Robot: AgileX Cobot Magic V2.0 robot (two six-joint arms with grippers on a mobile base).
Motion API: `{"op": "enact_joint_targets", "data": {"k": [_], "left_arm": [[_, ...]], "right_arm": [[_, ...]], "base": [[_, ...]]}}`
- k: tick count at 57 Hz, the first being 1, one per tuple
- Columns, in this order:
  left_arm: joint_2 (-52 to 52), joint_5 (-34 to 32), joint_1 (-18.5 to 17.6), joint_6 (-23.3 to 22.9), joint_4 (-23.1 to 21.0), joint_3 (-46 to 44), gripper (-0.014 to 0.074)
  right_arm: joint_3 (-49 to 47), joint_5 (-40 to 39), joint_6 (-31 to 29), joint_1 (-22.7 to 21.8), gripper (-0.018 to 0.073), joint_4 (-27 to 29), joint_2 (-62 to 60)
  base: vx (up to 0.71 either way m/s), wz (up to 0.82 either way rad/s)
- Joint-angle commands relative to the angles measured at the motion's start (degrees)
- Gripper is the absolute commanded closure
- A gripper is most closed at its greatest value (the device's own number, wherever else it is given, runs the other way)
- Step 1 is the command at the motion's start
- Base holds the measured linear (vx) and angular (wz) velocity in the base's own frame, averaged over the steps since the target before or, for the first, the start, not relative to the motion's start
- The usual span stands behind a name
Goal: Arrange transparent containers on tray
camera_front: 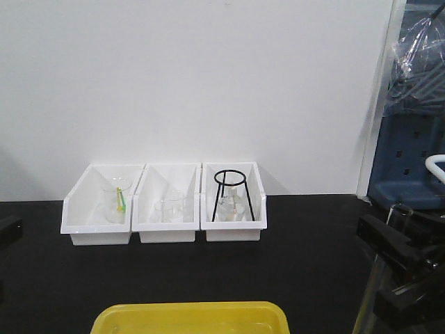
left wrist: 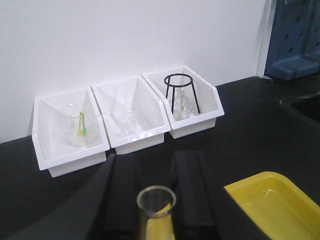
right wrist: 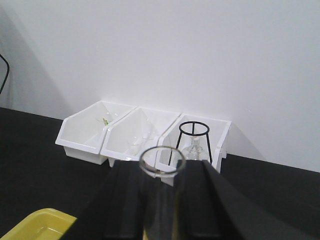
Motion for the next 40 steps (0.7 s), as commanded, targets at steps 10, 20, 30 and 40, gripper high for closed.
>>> {"op": "enact_joint_targets", "data": {"k": [10, 20, 30, 40], "left_arm": [[-0.29, -4.71, -0.29, 0.00, -0.16, -1.42, 0.0602], [-0.29, -4.71, -0.29, 0.00, -0.16, -1.42, 0.0602], [-0.36, -4.71, -0.29, 0.00, -0.16, -1.42, 0.0602], [-0.36, -4.71, -0.29, 0.00, -0.16, -1.42, 0.0602]], "right_arm": [[-1.78, -4.53, -0.28, -0.09, 0.0571, 0.11, -0.57], [-1.78, -4.53, -0.28, -0.09, 0.0571, 0.11, -0.57], [-1.78, -4.53, -0.28, -0.09, 0.0571, 0.11, -0.57], [-1.78, -4.75, -0.28, -0.09, 0.0571, 0.11, -0.57]], "base": [[0.04, -0.03], [0.01, -0.01], [0.00, 0.00], [0.00, 0.00]]}}
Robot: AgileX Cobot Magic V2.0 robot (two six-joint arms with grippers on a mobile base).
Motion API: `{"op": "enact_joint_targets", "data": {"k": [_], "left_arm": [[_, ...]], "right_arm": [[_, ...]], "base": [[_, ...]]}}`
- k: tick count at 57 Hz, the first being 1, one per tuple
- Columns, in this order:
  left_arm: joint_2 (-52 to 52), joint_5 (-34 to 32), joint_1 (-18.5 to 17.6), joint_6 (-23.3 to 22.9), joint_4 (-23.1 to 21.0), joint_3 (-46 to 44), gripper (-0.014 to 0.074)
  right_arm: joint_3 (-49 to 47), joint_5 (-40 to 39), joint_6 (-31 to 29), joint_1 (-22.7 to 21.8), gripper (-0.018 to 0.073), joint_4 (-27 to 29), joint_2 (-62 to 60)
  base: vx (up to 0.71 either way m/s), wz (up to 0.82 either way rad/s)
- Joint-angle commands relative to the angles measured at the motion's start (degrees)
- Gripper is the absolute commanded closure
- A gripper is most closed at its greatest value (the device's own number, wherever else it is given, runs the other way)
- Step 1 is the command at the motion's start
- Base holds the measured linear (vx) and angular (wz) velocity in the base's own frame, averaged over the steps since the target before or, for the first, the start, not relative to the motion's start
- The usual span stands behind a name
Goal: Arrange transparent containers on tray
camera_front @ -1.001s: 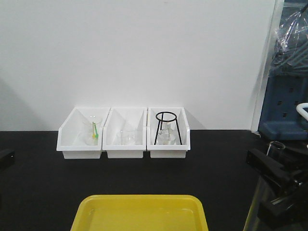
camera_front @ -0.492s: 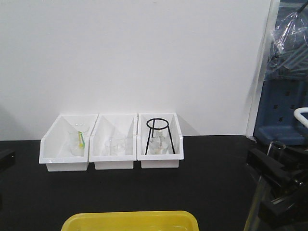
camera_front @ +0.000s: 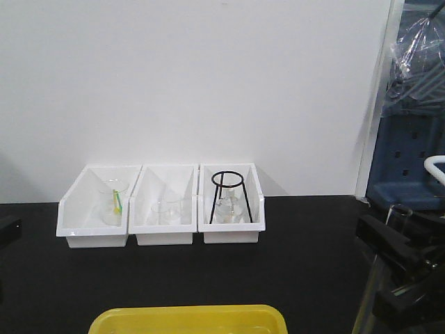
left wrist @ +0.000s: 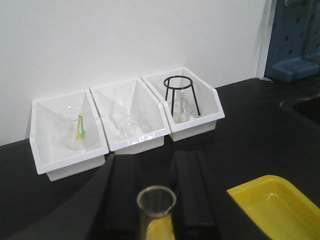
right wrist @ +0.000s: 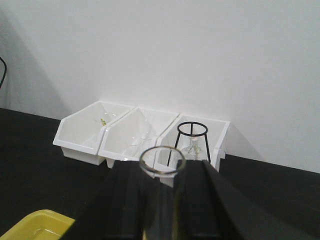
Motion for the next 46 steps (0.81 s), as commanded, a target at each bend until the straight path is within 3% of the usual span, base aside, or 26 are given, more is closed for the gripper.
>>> {"op": "enact_joint_targets", "data": {"k": [1, 21, 28, 35, 46], "left_arm": [[-0.36, -4.71, -0.29, 0.00, -0.16, -1.42, 0.0602], [0.40, -4.53, -0.29, -1.75, -1.35, -1.42, 0.0602], [1.64, -1.62, -0.29, -1.99, -1.62, -1.42, 0.0602], [5.30, 0.83, -0.29, -1.99, -6.01, -1.83, 0.0602], [16.21, 5.44, -0.29, -1.26, -18.57, -5.37, 0.0599]], "right_arm": [[-1.78, -4.91, -0.28, -0.09, 0.0571, 0.11, -0.57], [-1.78, -4.55, -0.28, -0.09, 0.0571, 0.17, -0.57], [-1.78, -4.55, -0.28, -0.09, 0.0571, 0.17, -0.57], [-1.78, -4.55, -0.28, -0.09, 0.0571, 0.17, -0.57], [-1.78, -4.55, -0.28, -0.09, 0.0571, 0.17, -0.57]], "base": [[0.00, 0.00], [0.00, 0.00], [0.00, 0.00], [0.00, 0.00], [0.00, 0.00]]}}
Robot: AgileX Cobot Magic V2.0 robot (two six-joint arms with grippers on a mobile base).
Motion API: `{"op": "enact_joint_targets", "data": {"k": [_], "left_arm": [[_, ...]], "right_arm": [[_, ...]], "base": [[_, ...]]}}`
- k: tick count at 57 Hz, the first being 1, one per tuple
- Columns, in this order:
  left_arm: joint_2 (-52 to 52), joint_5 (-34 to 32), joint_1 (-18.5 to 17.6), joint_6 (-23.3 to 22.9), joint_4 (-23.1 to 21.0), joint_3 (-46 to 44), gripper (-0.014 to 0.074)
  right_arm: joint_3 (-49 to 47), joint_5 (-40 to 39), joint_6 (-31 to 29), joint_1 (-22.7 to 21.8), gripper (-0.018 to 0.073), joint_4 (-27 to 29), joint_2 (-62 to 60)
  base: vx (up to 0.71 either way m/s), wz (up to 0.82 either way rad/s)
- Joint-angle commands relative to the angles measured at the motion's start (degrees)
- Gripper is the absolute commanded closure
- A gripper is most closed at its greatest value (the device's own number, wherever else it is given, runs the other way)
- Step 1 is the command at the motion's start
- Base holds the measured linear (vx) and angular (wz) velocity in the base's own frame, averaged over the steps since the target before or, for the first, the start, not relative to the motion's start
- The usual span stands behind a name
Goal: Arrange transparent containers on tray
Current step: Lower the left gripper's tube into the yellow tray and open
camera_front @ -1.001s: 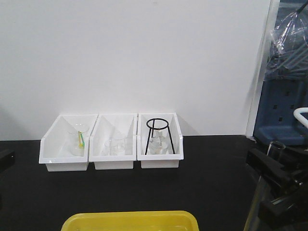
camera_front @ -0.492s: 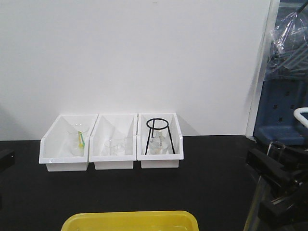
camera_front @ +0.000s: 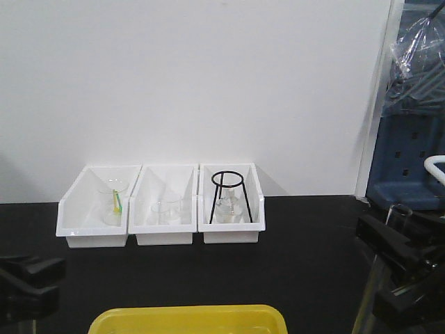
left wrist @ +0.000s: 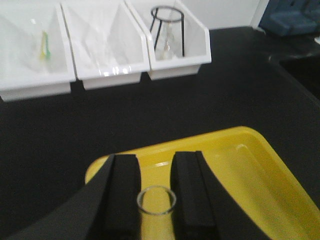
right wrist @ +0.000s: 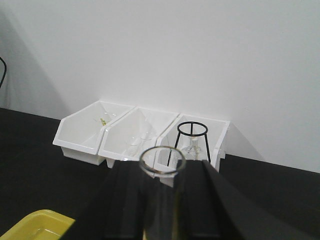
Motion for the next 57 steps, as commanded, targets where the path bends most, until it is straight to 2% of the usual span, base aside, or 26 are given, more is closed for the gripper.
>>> {"op": "enact_joint_targets", "data": {"k": [1, 6, 13, 23, 42, 57], "left_arm": [[5.20, -0.92, -0.29, 0.29, -5.75, -4.81, 0.0599], [12.15, 2.53, -0.29, 1.46, -7.68, -10.03, 0.0599], [21.76, 6.33, -0.29, 1.39, -7.70, -16.36, 0.0599], [33.36, 10.95, -0.29, 0.87, -9.61, -21.78, 0.0599], [43.99, 10.76, -0.29, -0.66, -10.53, -22.36, 0.0598], [47.70, 10.66, -0.29, -0.72, -7.26, -22.36, 0.0580]], "right_arm": [[-1.78, -4.55, -0.28, -0.09, 0.0571, 0.13, -0.57], [-1.78, -4.55, -0.28, -0.09, 0.0571, 0.13, -0.57], [-1.78, -4.55, -0.28, -0.09, 0.0571, 0.13, -0.57], [-1.78, -4.51, -0.28, -0.09, 0.0571, 0.13, -0.57], [-1.78, -4.49, -0.28, -0.09, 0.0571, 0.13, -0.57], [-1.78, -4.49, -0.28, -0.09, 0.0571, 0.13, -0.57]], "base": [[0.00, 0.00], [0.00, 0.00], [0.00, 0.00], [0.00, 0.00], [0.00, 0.00], [0.00, 0.00]]}}
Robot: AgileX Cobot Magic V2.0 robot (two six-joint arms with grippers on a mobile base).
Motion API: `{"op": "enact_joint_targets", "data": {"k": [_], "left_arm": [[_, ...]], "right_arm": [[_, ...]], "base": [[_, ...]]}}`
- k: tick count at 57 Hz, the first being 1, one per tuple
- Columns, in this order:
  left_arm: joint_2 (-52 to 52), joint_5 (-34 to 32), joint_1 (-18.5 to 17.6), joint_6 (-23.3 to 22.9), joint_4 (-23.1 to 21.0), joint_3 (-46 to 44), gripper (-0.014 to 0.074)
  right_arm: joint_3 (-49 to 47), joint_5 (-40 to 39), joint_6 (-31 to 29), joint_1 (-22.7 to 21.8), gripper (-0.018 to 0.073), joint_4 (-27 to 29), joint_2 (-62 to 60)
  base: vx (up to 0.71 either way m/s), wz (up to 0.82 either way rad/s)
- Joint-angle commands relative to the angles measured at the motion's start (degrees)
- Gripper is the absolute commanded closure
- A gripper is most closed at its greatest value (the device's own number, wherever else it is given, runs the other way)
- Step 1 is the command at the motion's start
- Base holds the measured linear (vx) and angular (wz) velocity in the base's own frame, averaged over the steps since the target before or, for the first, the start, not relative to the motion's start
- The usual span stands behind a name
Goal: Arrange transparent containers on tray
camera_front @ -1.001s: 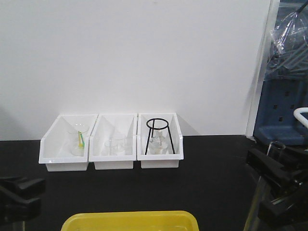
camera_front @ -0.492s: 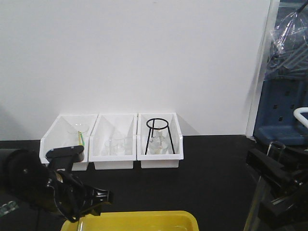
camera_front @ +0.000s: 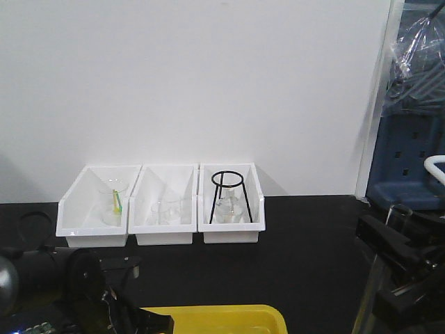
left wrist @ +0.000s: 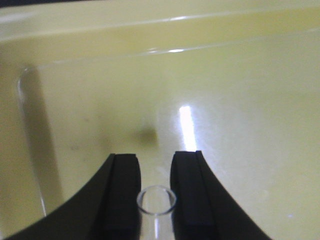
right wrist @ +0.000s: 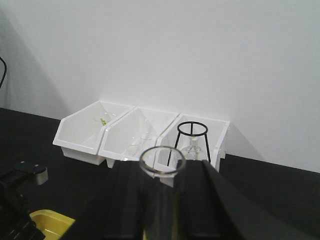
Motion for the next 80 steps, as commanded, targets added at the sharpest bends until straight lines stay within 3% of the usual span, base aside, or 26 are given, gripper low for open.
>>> {"op": "enact_joint_targets", "data": {"k": [1, 10, 24, 29, 38, 49, 60, 71, 80], "left_arm": [[-1.89, -2.14, -0.29, -0.69, 0.97, -1.75, 0.0577], [-0.92, -2.55, -0.29, -4.14, 4.29, -1.75, 0.0524], [0.20, -2.53, -0.29, -9.46, 8.97, -1.75, 0.0304], [0.32, -2.49, -0.29, -9.58, 9.03, -1.75, 0.0213], [0.25, -2.38, -0.29, -9.58, 10.21, -1.75, 0.0128], [-1.32, -1.57, -0.29, -9.35, 11.37, -3.64, 0.0118], [-6.46, 2.33, -0.29, -8.75, 13.43, -11.30, 0.0136], [-14.66, 4.68, -0.34, -2.77, 12.97, -20.59, 0.0179], [-21.61, 4.12, -0.34, -0.22, 12.96, -26.24, 0.0235]], "right_arm": [[-1.78, -4.49, -0.28, -0.09, 0.0571, 0.05, -0.57], [-1.78, -4.49, -0.28, -0.09, 0.0571, 0.05, -0.57], [-1.78, -4.49, -0.28, -0.09, 0.0571, 0.05, -0.57], [-1.78, -4.49, -0.28, -0.09, 0.0571, 0.05, -0.57], [-1.78, -4.49, -0.28, -0.09, 0.0571, 0.05, -0.57], [-1.78, -4.44, -0.28, -0.09, 0.0571, 0.05, -0.57], [-1.78, -2.73, -0.03, -0.09, 0.0571, 0.44, 0.00], [-2.00, -1.47, 3.57, -0.09, 0.0571, 2.69, 3.50], [-5.46, 7.71, 7.08, -0.03, 0.0571, 5.12, 8.22]], "base": [[0.00, 0.00], [0.00, 0.00], [0.00, 0.00], [0.00, 0.00], [0.00, 0.00], [0.00, 0.00], [0.00, 0.00], [0.00, 0.00], [0.00, 0.00]]}}
